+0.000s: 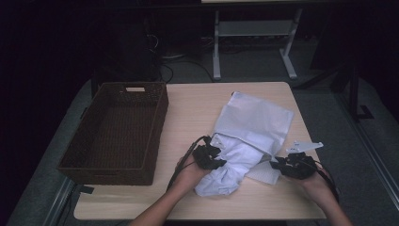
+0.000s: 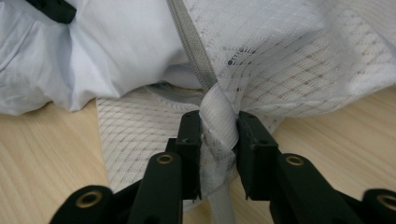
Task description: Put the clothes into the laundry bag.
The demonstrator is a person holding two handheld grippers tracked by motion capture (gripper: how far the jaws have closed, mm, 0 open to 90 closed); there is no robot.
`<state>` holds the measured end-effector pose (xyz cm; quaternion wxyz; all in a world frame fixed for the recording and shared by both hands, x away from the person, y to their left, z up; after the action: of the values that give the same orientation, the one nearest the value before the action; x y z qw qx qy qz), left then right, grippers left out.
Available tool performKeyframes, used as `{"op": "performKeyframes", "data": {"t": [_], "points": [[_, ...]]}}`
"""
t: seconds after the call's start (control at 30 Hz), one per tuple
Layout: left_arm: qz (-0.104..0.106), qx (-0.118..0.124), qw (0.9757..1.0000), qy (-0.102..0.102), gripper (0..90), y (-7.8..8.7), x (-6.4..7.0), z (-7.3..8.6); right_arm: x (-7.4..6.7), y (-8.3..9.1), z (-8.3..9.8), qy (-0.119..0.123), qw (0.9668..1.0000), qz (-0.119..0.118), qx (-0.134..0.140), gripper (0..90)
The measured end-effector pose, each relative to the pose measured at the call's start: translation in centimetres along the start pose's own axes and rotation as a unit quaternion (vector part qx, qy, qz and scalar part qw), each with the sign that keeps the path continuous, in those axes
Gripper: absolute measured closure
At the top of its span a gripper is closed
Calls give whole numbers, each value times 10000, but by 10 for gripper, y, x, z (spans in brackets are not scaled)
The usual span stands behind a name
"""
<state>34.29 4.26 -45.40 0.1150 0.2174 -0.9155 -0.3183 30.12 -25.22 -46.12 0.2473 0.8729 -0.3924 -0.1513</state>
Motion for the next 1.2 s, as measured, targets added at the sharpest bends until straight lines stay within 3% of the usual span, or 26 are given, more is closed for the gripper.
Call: {"op": "performKeyframes", "data": {"t": [0.17, 0.3, 0.5, 0.57, 0.7, 0.83, 0.97, 1.07, 1.2], "points": [[-237, 174, 9991, 305, 821, 9, -14, 0, -14, -15, -11, 194, 9997, -149, 5, 770], [-383, 301, 9967, 649, 823, 8, -23, -2, -30, -22, -18, 320, 9988, -355, 55, 779], [-730, 436, 9924, 889, 823, 0, -30, -9, -54, -28, -28, 483, 9961, -720, 165, 787], [-818, 492, 9916, 872, 823, -3, -31, -10, -60, -28, -30, 476, 9952, -835, 202, 791], [-766, 536, 9920, 848, 797, -6, -31, -8, -65, -28, -32, 550, 9942, -904, 200, 790], [-461, 640, 9928, 906, 607, -1, -30, -7, -57, -26, -29, 480, 9950, -848, 205, 789], [-228, 636, 9948, 768, 445, 10, -27, -7, -51, -21, -26, 417, 9959, -769, 232, 778], [-142, 726, 9948, 696, 405, 24, -27, -7, -44, -16, -23, 374, 9967, -675, 250, 751], [-233, 770, 9941, 730, 406, 39, -40, -3, -36, -9, -21, 259, 9975, -591, 290, 739]]}}
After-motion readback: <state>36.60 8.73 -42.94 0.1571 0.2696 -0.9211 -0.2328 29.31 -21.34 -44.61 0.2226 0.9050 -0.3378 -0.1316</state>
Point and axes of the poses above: each handheld gripper's, and its own axes: y roughly backward along the jaws, z roughly out of its underside, x roughly to its right, the point moved 2 cm from there along -y, roughly forward along the jaws, and after that the axes turned 12 degrees about x, right-handed, at the moved point
